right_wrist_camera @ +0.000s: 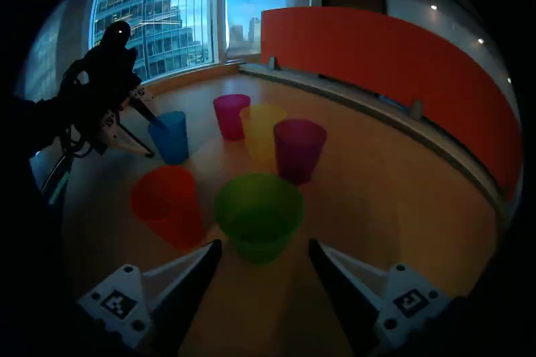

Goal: Pour water

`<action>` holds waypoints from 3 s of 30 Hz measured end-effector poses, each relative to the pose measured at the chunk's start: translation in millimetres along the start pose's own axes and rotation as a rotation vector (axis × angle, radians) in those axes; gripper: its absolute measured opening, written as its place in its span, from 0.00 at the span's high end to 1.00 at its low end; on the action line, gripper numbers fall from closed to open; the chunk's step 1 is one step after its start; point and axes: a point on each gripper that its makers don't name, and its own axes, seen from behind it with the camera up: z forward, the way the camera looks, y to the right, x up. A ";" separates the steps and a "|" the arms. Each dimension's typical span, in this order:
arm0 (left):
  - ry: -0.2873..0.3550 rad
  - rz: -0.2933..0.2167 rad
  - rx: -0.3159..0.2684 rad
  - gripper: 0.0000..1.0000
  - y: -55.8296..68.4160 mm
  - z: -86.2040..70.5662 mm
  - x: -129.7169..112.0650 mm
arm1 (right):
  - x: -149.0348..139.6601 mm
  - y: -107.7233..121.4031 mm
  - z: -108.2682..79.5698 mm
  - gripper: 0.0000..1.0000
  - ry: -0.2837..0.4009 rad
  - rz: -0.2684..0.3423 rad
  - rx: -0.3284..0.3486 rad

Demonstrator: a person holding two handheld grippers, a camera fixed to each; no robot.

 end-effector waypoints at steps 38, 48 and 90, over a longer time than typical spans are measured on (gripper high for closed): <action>0.490 -0.190 0.352 0.17 -56.5 -116.3 64.8 | 41.8 35.3 -113.6 0.00 0.332 0.152 -0.370; 0.667 -0.303 0.454 0.17 -67.4 -151.4 84.0 | 64.6 65.4 -149.8 0.00 0.487 0.207 -0.556; 0.834 -0.355 0.705 0.17 -71.7 -171.8 90.4 | 65.2 98.6 -207.0 0.00 0.663 0.272 -0.982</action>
